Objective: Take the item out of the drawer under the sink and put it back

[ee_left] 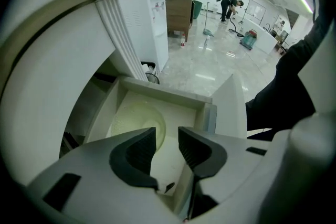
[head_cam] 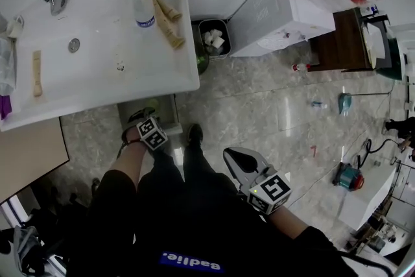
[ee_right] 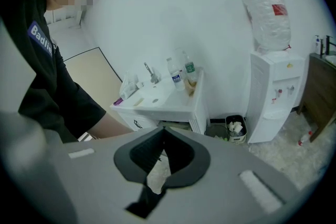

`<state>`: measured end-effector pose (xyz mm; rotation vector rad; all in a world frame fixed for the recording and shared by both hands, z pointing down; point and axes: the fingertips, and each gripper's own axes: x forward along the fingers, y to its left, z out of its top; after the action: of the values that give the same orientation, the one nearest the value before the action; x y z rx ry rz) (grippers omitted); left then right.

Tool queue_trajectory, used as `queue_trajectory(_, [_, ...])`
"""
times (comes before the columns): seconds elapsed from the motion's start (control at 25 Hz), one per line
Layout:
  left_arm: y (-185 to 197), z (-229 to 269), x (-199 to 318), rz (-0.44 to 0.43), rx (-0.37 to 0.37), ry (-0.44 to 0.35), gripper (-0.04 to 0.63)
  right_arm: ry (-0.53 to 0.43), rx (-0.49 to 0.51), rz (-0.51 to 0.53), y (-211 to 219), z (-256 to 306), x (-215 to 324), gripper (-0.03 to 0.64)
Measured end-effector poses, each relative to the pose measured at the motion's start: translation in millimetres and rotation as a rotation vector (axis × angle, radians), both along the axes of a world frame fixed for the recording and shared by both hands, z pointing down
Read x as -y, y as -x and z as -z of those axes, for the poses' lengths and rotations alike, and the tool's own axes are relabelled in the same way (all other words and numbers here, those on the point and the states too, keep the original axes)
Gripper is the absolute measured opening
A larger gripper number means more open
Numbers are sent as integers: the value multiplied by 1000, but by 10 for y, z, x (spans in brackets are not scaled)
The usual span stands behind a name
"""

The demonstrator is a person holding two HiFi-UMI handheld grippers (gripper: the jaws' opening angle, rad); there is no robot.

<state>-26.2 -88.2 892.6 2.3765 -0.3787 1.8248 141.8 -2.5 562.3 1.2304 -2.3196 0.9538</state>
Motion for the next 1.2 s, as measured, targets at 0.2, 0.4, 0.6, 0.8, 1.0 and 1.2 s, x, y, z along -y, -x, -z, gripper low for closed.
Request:
queue_trajectory(0.2, [18,-150,21,-20,56,-25,115,9,-8,-10,-117,-19,-51,2])
queue_trajectory(0.4, [53,-203,98,-59,100,-55,94,15,-7,-13,-191,-46,-79,2])
queue_trajectory(0.6, [61,-90,115,-66,105,-78,43,3,4,-3,-181,7,-63,2])
queue_trajectory(0.8, [61,113,15,-69,85,-85,43,-27,20,9,-123,118,-23,2])
queue_trajectory(1.0, [57,422,-148,-77,39,-99,43,-68,68,-16,-35,261,30,2])
queue_trajectory(1.2, [143,806,-163,-46,-5,-146,43,-121,78,8,134,450,131,2])
